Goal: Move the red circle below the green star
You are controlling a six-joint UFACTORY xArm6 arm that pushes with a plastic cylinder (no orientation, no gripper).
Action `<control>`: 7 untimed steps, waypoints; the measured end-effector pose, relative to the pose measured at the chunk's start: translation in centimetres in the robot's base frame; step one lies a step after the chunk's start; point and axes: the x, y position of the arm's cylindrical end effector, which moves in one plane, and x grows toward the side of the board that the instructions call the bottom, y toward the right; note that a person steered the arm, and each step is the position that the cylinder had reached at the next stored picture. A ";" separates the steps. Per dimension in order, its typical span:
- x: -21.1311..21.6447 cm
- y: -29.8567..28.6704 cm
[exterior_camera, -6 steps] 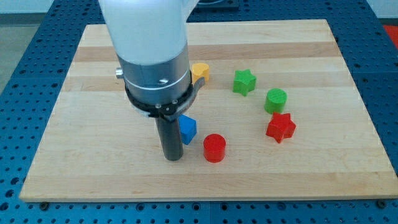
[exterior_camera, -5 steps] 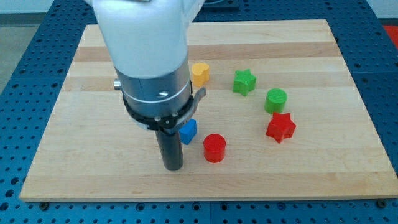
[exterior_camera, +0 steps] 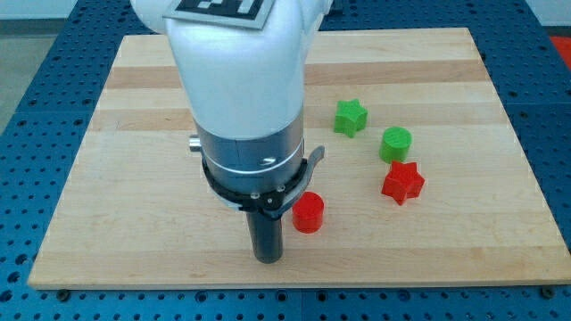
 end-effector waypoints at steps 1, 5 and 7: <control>0.7 1.3; -0.8 1.9; -2.5 -0.6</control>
